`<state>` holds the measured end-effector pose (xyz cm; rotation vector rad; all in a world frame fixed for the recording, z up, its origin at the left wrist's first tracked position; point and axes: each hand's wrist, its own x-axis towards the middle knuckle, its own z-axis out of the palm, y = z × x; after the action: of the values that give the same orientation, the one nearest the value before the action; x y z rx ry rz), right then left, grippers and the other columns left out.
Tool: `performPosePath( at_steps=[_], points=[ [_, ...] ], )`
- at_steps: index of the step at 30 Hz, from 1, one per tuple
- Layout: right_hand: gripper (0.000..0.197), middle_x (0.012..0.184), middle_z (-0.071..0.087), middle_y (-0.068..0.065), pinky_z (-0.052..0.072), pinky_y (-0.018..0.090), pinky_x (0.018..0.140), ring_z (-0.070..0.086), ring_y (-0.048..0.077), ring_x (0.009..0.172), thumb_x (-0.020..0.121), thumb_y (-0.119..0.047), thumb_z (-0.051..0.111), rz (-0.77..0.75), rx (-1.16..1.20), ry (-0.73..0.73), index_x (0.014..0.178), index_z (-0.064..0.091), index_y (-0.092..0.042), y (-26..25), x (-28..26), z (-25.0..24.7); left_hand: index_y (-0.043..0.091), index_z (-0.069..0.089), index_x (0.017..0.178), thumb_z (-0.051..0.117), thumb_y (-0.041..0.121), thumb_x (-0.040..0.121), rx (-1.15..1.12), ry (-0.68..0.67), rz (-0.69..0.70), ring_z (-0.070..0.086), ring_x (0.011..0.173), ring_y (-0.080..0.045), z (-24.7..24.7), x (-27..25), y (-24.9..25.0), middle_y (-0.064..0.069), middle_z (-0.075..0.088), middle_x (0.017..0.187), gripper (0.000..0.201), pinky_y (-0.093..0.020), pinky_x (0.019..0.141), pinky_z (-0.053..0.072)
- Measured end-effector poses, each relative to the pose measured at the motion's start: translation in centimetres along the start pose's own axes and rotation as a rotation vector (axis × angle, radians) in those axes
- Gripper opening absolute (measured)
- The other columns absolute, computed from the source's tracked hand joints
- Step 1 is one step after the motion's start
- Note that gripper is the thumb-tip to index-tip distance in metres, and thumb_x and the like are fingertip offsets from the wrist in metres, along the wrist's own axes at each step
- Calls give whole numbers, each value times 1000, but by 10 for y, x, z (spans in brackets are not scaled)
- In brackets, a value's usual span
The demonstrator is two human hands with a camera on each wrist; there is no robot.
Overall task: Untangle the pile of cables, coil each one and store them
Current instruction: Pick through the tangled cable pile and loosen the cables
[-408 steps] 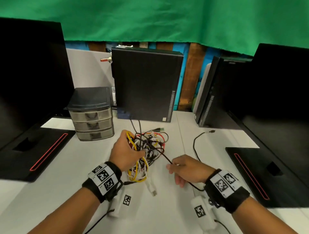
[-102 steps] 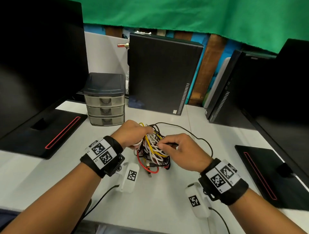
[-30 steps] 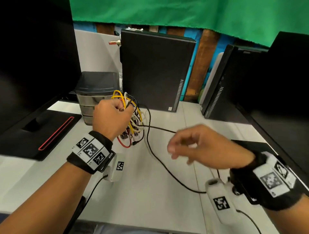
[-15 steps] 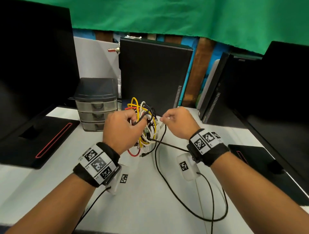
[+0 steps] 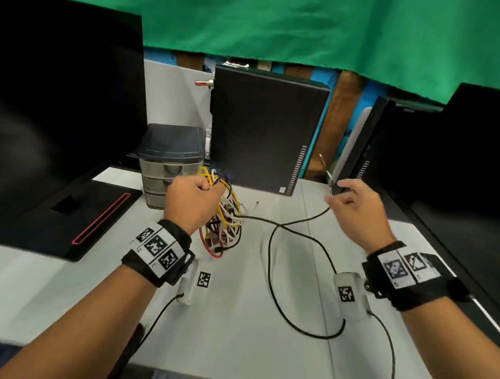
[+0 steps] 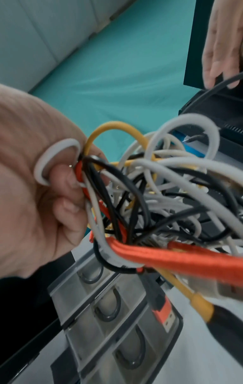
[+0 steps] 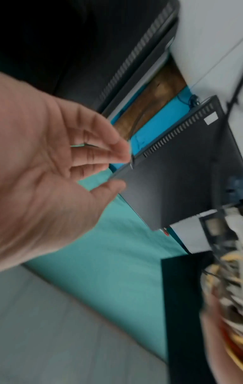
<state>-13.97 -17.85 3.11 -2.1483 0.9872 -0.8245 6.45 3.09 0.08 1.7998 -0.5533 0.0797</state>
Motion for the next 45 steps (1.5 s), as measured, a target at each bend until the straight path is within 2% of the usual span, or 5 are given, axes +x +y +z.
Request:
performPosePath(
  at_steps=[6, 21, 27, 34, 45],
  points=[
    [11, 84, 71, -6, 51, 18, 74, 61, 1, 74, 97, -26, 64, -274, 39, -605, 100, 71, -18, -24, -51, 34, 8, 47, 54, 74, 22, 84, -94, -197, -138, 28, 41, -14, 13, -11, 9, -4, 32, 49, 43, -18, 44, 34],
    [12, 76, 69, -14, 46, 8, 67, 62, -5, 71, 95, -14, 66, -342, 12, -439, 90, 76, -16, -28, -55, 44, -17, 60, 81, 74, 30, 79, -139, -364, -353, 37, 52, -20, 20, -20, 6, -11, 53, 68, 49, -23, 46, 30],
    [13, 88, 71, -7, 56, 32, 81, 66, 8, 82, 93, -13, 63, -434, -8, -481, 92, 75, -17, -34, -66, 61, 9, 61, 71, 74, 28, 81, -157, -385, -322, 29, 41, -14, 22, -28, 15, -11, 39, 64, 25, -23, 44, 26],
    [61, 95, 56, -11, 42, 28, 67, 56, 12, 81, 69, -77, 63, -401, -503, -370, 108, 53, -32, -36, -89, 65, 12, 62, 64, 76, 30, 85, -304, -421, -406, 47, 44, -15, 33, -41, 24, -8, 56, 59, 31, -19, 41, 37],
    [21, 71, 73, -9, 60, 34, 65, 68, 6, 68, 70, -38, 70, -46, 24, -190, 79, 74, -20, -1, -78, 57, 16, 67, 92, 59, 16, 94, -200, -376, -235, 61, 46, -19, 17, -32, 25, -3, 76, 89, 8, -21, 46, 45]
  ],
)
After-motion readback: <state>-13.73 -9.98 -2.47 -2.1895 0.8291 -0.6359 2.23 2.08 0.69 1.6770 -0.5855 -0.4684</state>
